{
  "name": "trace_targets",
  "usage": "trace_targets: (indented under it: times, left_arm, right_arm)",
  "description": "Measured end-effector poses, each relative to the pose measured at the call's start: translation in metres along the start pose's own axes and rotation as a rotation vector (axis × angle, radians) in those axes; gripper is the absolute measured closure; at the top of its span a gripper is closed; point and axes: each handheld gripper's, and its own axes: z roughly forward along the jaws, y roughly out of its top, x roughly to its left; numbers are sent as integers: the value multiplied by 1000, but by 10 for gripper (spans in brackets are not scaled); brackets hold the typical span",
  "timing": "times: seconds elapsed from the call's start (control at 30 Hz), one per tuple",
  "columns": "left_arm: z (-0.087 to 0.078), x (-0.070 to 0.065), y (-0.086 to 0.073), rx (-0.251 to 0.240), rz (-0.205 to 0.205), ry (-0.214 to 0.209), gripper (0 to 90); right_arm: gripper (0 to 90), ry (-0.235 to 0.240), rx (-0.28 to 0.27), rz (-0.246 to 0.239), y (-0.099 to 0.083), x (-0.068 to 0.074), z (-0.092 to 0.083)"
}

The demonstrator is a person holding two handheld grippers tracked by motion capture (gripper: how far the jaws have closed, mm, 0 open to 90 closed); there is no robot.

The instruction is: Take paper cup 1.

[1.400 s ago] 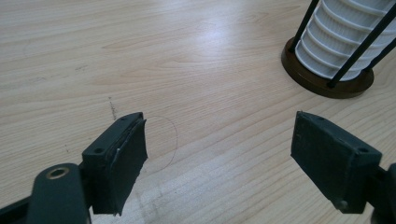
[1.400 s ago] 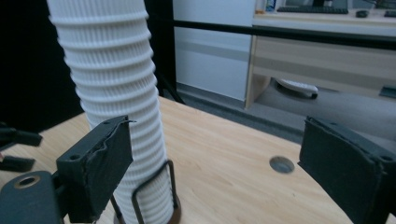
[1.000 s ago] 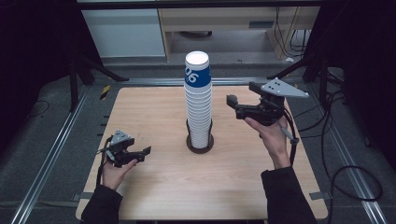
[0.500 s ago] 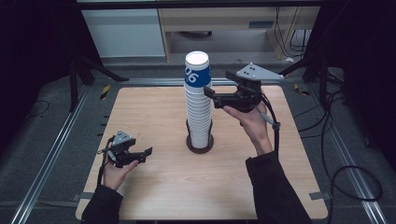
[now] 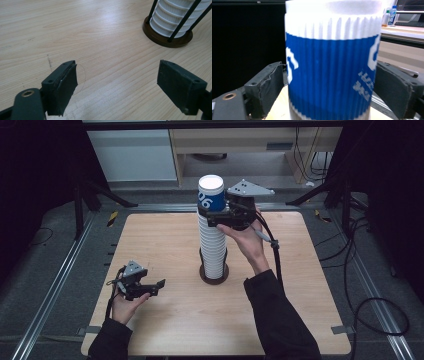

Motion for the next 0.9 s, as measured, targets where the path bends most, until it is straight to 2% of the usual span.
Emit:
trace_targets:
  times: [0.2,0.37,0.77,0.83,0.87,0.9]
  left_arm:
    - [0,0,0,3,0,-1,158]
    - [1,0,0,4,-1,-2,159]
    - [1,0,0,10,-1,-1,158]
    - [1,1,0,10,-3,1,159]
    - [1,1,0,12,-4,2,159]
    - [1,1,0,12,-4,2,159]
  right_arm:
    - [178,-15,18,-13,-3,0,8]
    - [182,-11,13,-2,-4,0,9]
    - [196,-39,26,-11,-1,3,9]
    - [202,-37,10,-15,0,3,8]
    - [204,-28,-18,-8,3,3,4]
    - [204,-28,-18,-8,3,3,4]
